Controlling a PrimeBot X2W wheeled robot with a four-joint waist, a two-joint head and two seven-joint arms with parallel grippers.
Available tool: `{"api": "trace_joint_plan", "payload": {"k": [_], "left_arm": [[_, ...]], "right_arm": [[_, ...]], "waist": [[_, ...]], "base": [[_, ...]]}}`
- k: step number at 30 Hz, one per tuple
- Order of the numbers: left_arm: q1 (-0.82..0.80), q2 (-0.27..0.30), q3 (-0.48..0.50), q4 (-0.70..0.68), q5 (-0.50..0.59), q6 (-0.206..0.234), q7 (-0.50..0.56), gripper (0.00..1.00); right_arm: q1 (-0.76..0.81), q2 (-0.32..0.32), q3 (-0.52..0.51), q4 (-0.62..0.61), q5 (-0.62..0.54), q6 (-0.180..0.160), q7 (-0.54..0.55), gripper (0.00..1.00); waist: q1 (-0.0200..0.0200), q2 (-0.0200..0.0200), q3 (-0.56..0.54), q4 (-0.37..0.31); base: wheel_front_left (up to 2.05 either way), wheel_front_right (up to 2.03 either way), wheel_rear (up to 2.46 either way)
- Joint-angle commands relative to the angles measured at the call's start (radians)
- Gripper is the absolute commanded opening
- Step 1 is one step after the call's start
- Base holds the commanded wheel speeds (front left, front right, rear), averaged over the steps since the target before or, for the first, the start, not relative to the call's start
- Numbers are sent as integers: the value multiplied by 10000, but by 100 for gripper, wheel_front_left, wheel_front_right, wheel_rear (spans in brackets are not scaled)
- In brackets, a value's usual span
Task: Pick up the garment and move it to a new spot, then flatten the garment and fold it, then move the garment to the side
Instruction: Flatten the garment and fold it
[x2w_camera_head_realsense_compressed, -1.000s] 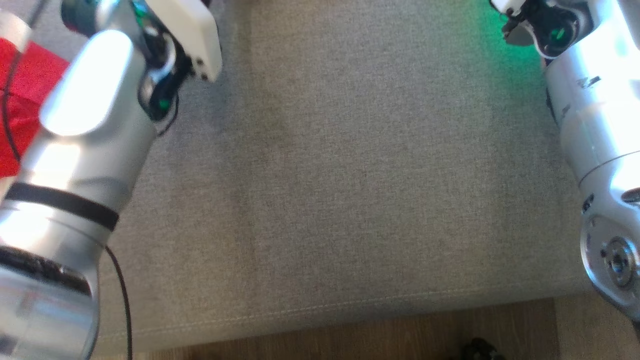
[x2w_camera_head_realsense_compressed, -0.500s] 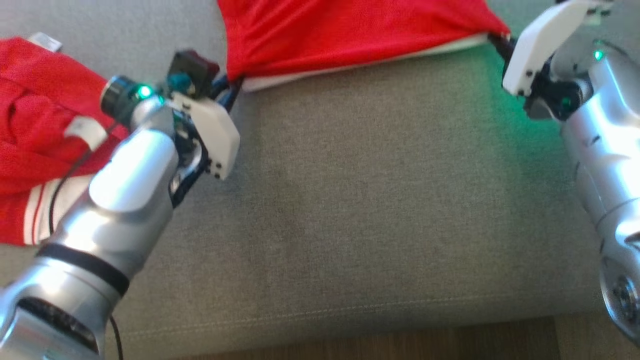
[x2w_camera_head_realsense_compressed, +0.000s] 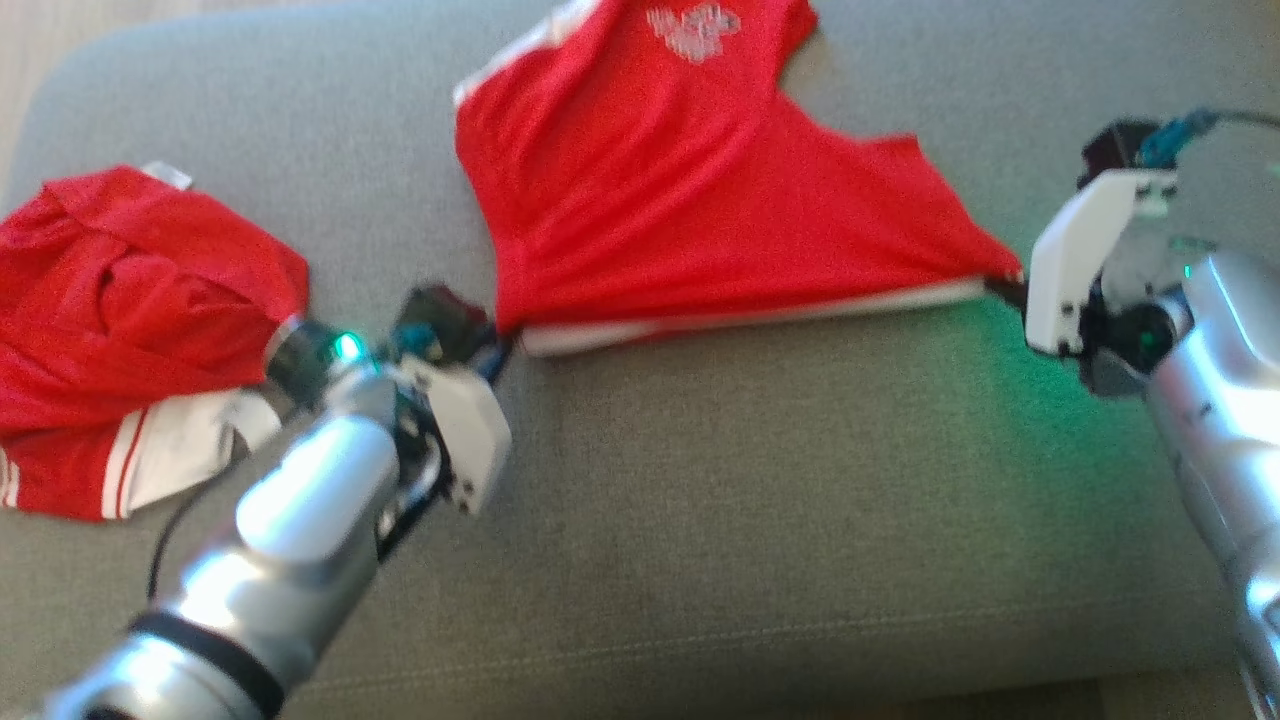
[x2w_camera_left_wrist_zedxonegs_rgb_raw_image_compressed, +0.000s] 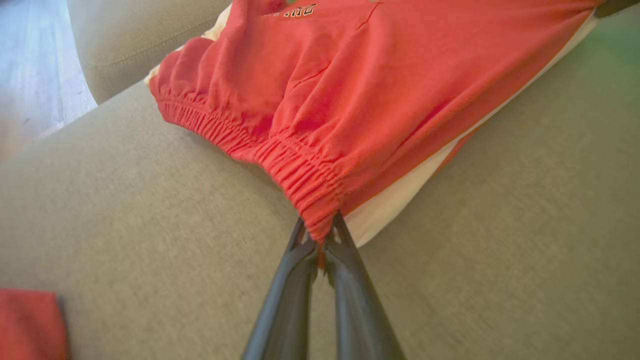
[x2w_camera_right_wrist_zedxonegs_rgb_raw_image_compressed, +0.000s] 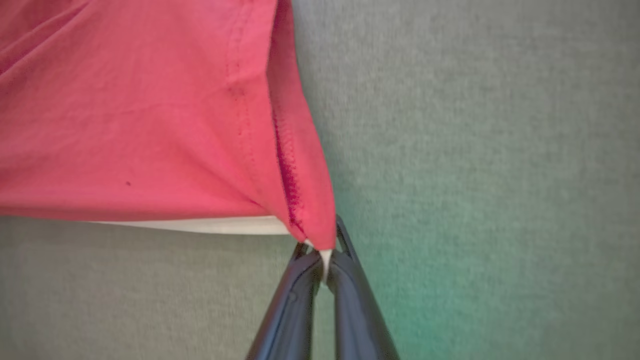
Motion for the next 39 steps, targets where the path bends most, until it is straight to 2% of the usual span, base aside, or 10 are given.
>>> {"api": "trace_joint_plan", "payload": {"k": [1, 7, 15, 22, 33, 39], "left_arm": [[-98, 461, 297, -230, -130, 30, 21, 0], [947, 502, 177, -908, -482, 115, 188, 0], [2464, 797, -71, -2012, -873, 377, 525, 0], [3446, 1086, -199, -2894, -1244, 530, 854, 0], [4618, 1423, -174, -4797, -2415, 370, 1652, 0], [4706, 1684, 55, -5709, -2962, 311, 1995, 0]], "right_arm": [[112, -325, 206, -491, 152, -7, 160, 0], [1188, -1071, 636, -1561, 1000, -7, 849, 0], [2734, -2027, 1353, -3172, 2043, -7, 2795, 0], [3693, -2702, 1462, -4420, 2438, -7, 3935, 0], [5380, -3657, 722, -6594, 2469, -7, 5347, 0], [5804, -3518, -312, -7741, 2238, -7, 5481, 0]], "waist": [[1, 0, -311, -27], [1, 0, -983, 17], [1, 0, -1819, 8], [1, 0, -2230, -50], [1, 0, -2517, 47], [1, 0, -2457, 193]], "base": [[0, 0, 0], [0, 0, 0], [0, 0, 0], [0, 0, 0], [0, 0, 0], [0, 0, 0]]}}
